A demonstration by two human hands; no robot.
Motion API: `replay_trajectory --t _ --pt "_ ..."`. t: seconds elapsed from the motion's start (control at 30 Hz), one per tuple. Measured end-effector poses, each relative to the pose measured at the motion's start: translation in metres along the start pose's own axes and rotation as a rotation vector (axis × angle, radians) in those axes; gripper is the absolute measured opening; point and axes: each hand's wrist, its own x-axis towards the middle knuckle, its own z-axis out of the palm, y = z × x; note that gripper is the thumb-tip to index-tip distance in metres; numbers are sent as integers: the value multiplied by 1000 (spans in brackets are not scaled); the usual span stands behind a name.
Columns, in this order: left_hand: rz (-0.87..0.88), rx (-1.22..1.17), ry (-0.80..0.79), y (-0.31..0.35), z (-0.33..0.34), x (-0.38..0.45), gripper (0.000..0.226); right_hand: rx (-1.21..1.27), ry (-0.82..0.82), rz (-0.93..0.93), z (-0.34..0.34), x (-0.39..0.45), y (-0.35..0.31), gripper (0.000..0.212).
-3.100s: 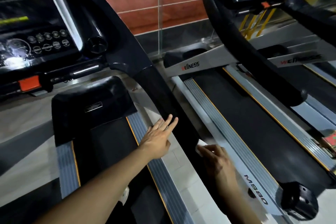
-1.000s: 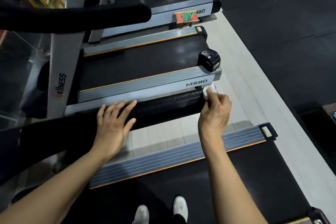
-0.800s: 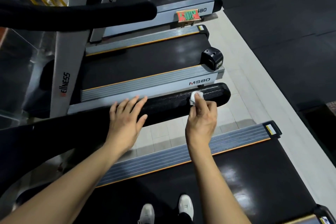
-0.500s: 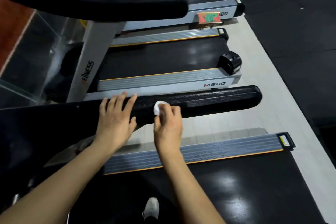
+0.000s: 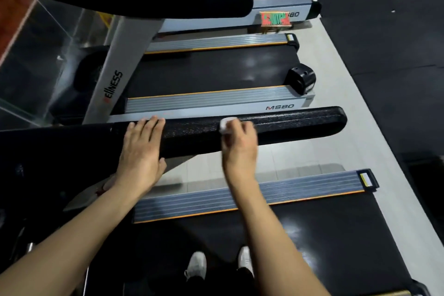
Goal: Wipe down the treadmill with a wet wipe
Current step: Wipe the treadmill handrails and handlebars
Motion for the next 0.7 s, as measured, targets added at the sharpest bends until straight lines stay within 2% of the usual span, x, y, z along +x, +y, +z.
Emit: replay_trajectory --t 0.1,0.2,0.4,0.47,0.63,0.7 --pt "-53 30 8 19 3 7 87 -48 178 143 -46 27 66 14" --pt "27 24 25 45 12 17 79 -63 322 261 -86 47 116 18" --pt "188 -66 8 102 26 48 56 59 455 413 -109 58 147 31" --pt "233 -114 20 116 27 59 51 123 433 415 -91 45 136 32" --pt "366 -140 -5 154 38 78 51 214 141 240 -21 -16 78 28" --pt "390 -118 -13 165 41 83 56 216 105 215 -9 -25 69 25"
